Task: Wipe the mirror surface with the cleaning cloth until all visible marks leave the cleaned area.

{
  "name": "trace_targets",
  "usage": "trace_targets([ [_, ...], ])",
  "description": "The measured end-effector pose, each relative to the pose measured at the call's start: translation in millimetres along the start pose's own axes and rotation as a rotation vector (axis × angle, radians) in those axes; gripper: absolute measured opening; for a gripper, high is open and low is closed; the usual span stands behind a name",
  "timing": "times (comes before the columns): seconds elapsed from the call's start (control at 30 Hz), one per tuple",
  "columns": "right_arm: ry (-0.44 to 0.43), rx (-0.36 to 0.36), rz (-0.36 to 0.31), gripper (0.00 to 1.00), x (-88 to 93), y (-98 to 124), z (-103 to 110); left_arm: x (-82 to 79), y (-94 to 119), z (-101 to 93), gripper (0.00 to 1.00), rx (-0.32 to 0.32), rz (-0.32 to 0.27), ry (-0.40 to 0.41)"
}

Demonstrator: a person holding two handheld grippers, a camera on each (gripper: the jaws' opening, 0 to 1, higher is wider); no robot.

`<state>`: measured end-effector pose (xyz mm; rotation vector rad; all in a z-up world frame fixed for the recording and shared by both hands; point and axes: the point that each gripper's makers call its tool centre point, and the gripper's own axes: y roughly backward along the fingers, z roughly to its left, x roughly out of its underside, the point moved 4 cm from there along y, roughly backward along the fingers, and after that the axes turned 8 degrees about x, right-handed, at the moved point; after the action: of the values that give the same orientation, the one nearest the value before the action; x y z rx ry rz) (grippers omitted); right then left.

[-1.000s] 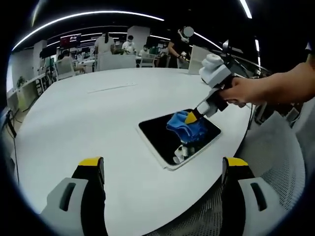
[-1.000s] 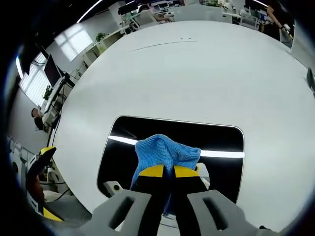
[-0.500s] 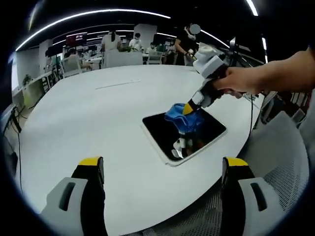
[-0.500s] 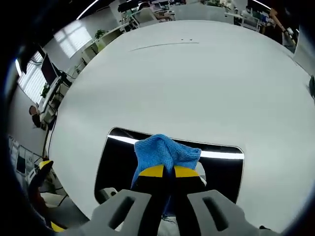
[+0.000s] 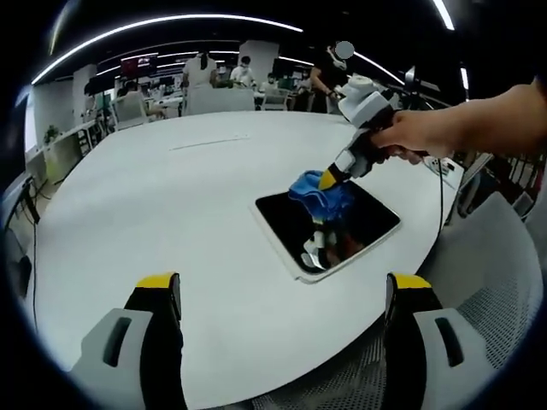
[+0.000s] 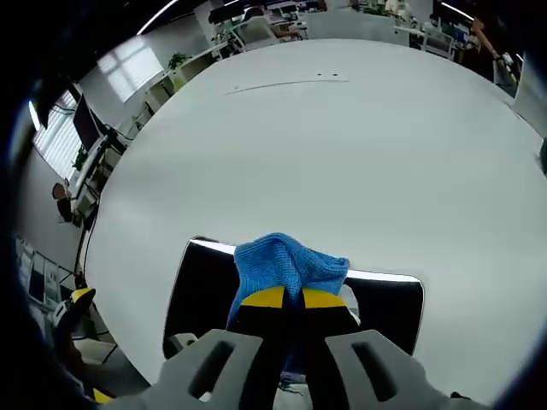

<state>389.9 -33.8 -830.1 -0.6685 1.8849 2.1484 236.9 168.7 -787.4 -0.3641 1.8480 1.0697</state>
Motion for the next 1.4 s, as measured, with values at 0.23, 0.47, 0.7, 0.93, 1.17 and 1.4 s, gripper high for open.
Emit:
trace_targets([
  [0.23,0.014,0.003,0.014,0.0,-4.9,-2,-1,0.4,-2,-0.1,0.99,0.001,0.006,-0.01],
  [0.47,0.033,-0.003,0.002,0.0,-2.6,1,-7,1.9,-2,1.0,0.98,-0.002,0.011,-0.01],
  [0.7,0.021,0.003,-0.001,0.0,-2.3,1,-20,2.3,-2,1.0,0.99,-0.002,0.014,-0.005],
  [0.93,0.013,0.015,-0.001,0.0,-2.2,0,-31,2.3,-3,1.3,0.99,0.007,0.002,0.022],
  [1.17,0.003,0.036,0.002,0.0,-2.2,-1,-45,2.8,-3,0.0,0.99,0.009,0.012,0.014],
  [1.4,-0.003,0.039,0.003,0.0,-2.4,-3,-47,3.6,-3,0.5,0.99,0.01,0.016,0.01],
])
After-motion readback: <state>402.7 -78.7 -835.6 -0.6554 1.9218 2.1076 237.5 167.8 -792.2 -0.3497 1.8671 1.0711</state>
